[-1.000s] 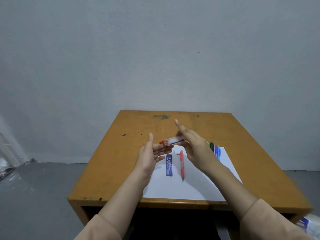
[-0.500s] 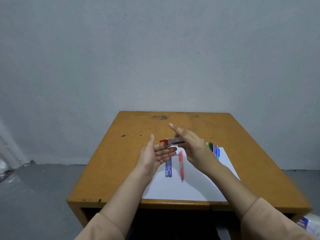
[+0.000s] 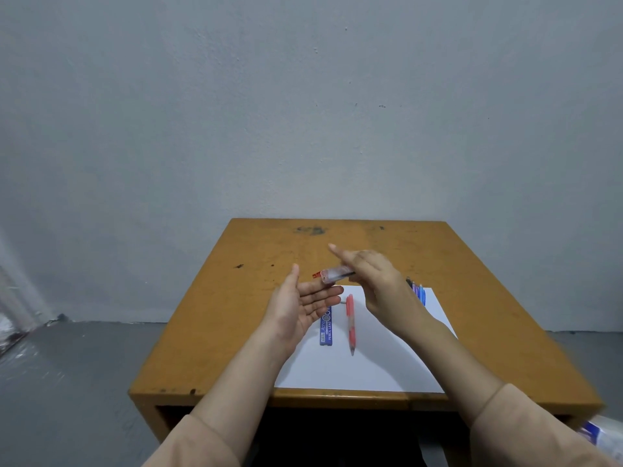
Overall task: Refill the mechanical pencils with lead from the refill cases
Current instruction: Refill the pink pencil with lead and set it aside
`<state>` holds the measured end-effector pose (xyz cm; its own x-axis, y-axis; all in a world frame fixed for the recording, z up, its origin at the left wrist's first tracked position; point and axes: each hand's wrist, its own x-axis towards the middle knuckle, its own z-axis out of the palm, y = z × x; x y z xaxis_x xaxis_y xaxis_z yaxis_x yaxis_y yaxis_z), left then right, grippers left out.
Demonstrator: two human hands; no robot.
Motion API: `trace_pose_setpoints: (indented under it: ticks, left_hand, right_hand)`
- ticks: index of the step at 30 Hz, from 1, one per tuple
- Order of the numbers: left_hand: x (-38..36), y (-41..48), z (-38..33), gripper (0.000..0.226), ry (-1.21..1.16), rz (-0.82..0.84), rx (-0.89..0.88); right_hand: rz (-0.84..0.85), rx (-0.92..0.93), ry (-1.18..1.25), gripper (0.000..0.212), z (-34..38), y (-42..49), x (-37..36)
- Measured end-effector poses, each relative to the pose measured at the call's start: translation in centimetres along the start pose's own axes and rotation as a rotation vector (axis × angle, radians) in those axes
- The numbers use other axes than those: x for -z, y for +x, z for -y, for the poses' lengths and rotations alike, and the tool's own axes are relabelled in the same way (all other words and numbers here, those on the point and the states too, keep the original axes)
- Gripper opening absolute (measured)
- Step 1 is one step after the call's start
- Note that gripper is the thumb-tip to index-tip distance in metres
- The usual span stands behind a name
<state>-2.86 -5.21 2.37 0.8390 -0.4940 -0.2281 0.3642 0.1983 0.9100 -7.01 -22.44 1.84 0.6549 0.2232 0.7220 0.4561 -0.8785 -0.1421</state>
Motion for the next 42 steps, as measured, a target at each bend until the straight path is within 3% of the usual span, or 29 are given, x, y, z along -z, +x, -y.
trace_pose_setpoints:
  ticks: [2, 12, 15, 21, 24, 28, 32, 36, 42]
  left_hand:
    - [0.0, -0.2, -0.1, 0.067, 0.003, 0.007, 0.008]
    - [-0.4, -0.6, -0.5, 0.065, 0.000, -0.001, 0.031]
    - [-0.4, -0.6, -0.7, 0.066, -0.004, 0.010, 0.033]
    - [-0.6, -0.7, -1.0, 0.063, -0.006, 0.007, 0.035]
    - [-0.6, -0.8, -1.0, 0.061, -0.015, -0.008, 0.048]
    - [-0.6, -1.0, -1.0, 0.059, -0.033, -0.016, 0.063]
    - [-0.8, -1.1, -0.9, 0.059, -0.031, -0.008, 0.067]
    - [-0.8, -1.1, -0.8, 0.060, -0.012, -0.020, 0.064]
    - [-0.8, -1.3, -0.9, 0.060, -0.036, -0.027, 0.073]
  right_hand:
    - [0.011, 0.038, -0.081, 0.047, -0.2, -0.2, 0.0]
    - [0.024, 0.027, -0.119, 0.056, -0.3, -0.3, 0.1]
    - [0.008, 0.050, -0.116, 0.046, -0.3, -0.3, 0.1]
    - [0.009, 0.049, -0.099, 0.049, -0.3, -0.2, 0.2]
    - [0.004, 0.041, -0.098, 0.066, -0.5, -0.1, -0.1]
    - [-0.007, 0.028, -0.103, 0.072, -0.4, 0.0, -0.2]
    - [-0.017, 0.052, -0.145, 0.064, 0.2, 0.1, 0.2]
    - [0.015, 0.022, -0.110, 0.083, -0.1, 0.3, 0.2]
    - [0.073, 0.037, -0.154, 0.081, 0.3, 0.4, 0.4]
